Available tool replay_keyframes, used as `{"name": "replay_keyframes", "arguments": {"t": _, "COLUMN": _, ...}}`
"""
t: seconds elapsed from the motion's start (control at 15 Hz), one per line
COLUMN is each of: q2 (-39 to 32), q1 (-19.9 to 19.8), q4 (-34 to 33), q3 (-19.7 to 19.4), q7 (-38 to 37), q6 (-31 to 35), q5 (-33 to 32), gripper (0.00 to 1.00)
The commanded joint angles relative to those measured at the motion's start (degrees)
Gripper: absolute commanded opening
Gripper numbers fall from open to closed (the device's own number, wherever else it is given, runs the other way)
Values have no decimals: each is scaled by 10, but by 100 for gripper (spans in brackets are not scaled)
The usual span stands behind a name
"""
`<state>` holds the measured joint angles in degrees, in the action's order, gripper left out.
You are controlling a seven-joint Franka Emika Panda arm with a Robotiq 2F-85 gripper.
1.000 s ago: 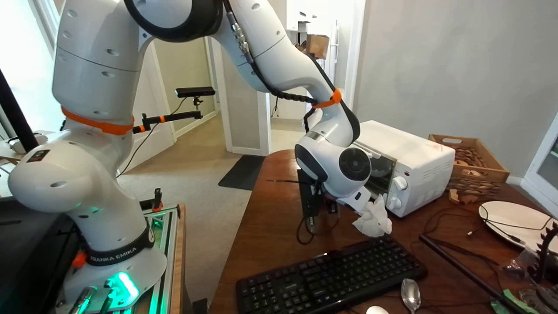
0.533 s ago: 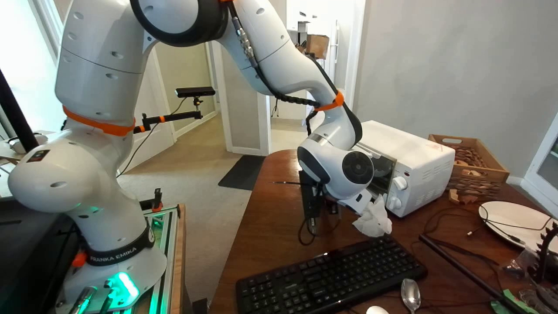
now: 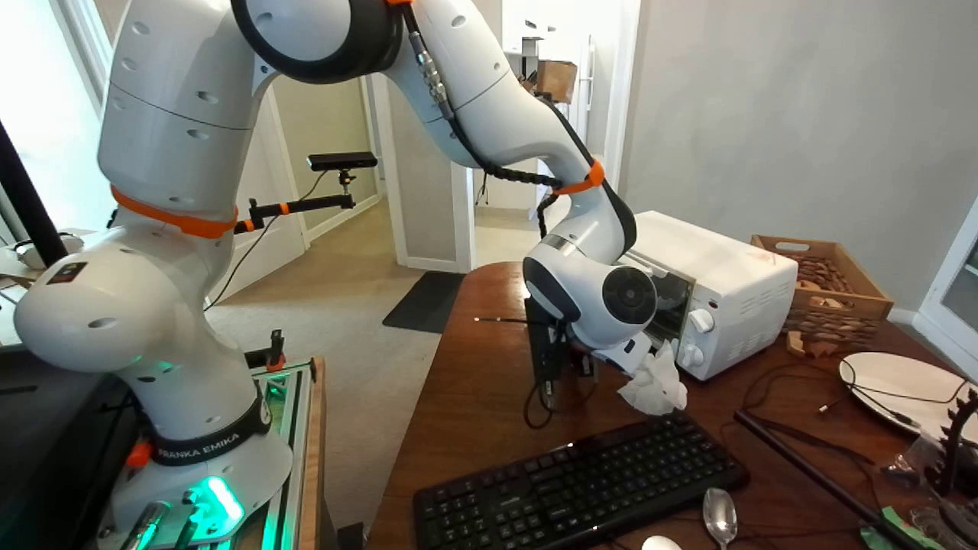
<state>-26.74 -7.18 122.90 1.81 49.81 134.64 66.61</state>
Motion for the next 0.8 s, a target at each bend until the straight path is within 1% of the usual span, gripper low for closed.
{"name": "replay_keyframes", "arguments": {"t": 0.0, "q2": -16, "q1": 2, "q4": -18, "q3": -4, "q7": -4, "q6": -22, "q5": 1, "gripper": 39}}
{"name": "replay_keyframes", "arguments": {"t": 0.07, "q2": -19, "q1": 3, "q4": -21, "q3": -5, "q7": -6, "q6": -24, "q5": -1, "gripper": 27}}
{"name": "replay_keyframes", "arguments": {"t": 0.13, "q2": -23, "q1": 3, "q4": -25, "q3": -5, "q7": -8, "q6": -28, "q5": -1, "gripper": 20}}
{"name": "replay_keyframes", "arguments": {"t": 0.27, "q2": -31, "q1": 4, "q4": -36, "q3": -4, "q7": -9, "q6": -36, "q5": -3, "gripper": 17}}
{"name": "replay_keyframes", "arguments": {"t": 0.33, "q2": -34, "q1": 4, "q4": -41, "q3": -5, "q7": -11, "q6": -40, "q5": -4, "gripper": 18}}
{"name": "replay_keyframes", "arguments": {"t": 0.53, "q2": -49, "q1": 7, "q4": -59, "q3": -4, "q7": -18, "q6": -46, "q5": -9, "gripper": 27}}
{"name": "replay_keyframes", "arguments": {"t": 0.6, "q2": -54, "q1": 9, "q4": -66, "q3": -3, "q7": -20, "q6": -50, "q5": -10, "gripper": 38}}
{"name": "replay_keyframes", "arguments": {"t": 0.67, "q2": -59, "q1": 10, "q4": -73, "q3": -3, "q7": -22, "q6": -54, "q5": -11, "gripper": 48}}
{"name": "replay_keyframes", "arguments": {"t": 0.73, "q2": -64, "q1": 12, "q4": -80, "q3": -2, "q7": -24, "q6": -57, "q5": -12, "gripper": 54}}
